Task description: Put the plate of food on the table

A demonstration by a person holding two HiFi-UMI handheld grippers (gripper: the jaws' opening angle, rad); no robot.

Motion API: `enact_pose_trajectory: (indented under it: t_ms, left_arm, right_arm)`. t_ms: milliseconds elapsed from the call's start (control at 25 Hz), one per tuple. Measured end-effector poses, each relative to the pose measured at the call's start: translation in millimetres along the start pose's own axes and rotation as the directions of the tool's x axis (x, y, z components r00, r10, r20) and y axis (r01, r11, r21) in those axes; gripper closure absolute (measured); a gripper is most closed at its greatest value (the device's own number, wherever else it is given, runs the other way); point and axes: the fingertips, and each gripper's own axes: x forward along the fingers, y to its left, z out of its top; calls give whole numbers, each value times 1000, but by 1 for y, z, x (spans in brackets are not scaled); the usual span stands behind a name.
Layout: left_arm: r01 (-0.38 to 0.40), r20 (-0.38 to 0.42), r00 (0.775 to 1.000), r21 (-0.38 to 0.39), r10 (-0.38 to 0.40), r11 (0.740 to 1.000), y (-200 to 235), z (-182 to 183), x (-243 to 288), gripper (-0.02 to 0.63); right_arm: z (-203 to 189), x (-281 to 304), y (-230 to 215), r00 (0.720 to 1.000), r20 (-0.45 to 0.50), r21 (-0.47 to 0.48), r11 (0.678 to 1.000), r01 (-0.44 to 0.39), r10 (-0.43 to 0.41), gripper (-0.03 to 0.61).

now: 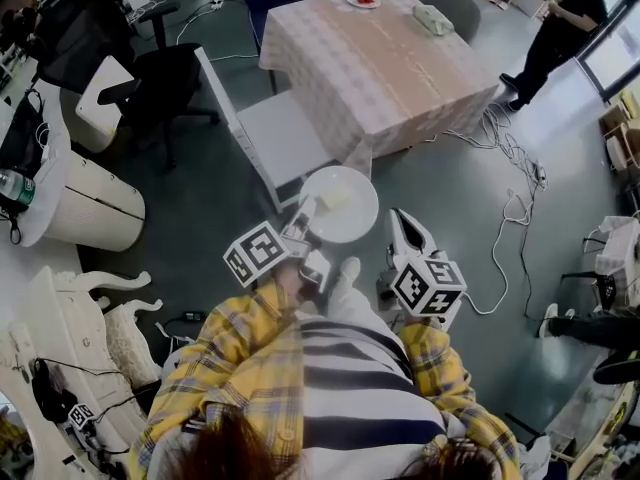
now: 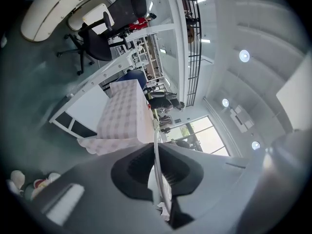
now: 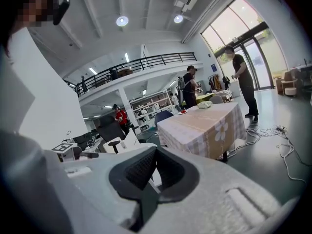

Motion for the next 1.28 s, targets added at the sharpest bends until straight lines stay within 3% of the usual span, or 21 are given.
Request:
enact_pose_trajectory:
  t_ms: [560, 960, 1280]
  left_arm:
    - [-4, 64, 998, -24, 5, 1000, -8, 22, 121, 600]
    - [-11, 169, 985, -31, 16, 999, -15, 43, 187, 599]
    - [-38, 160, 986, -21, 41, 999, -8, 59, 231, 598]
  right_arm:
    - [55, 98, -65, 997, -39, -27, 997, -70, 69, 581]
    - [92, 150, -103, 989, -45, -56, 988, -142, 140, 581]
    - [110, 190, -116, 989, -37, -36, 989, -145, 144, 581]
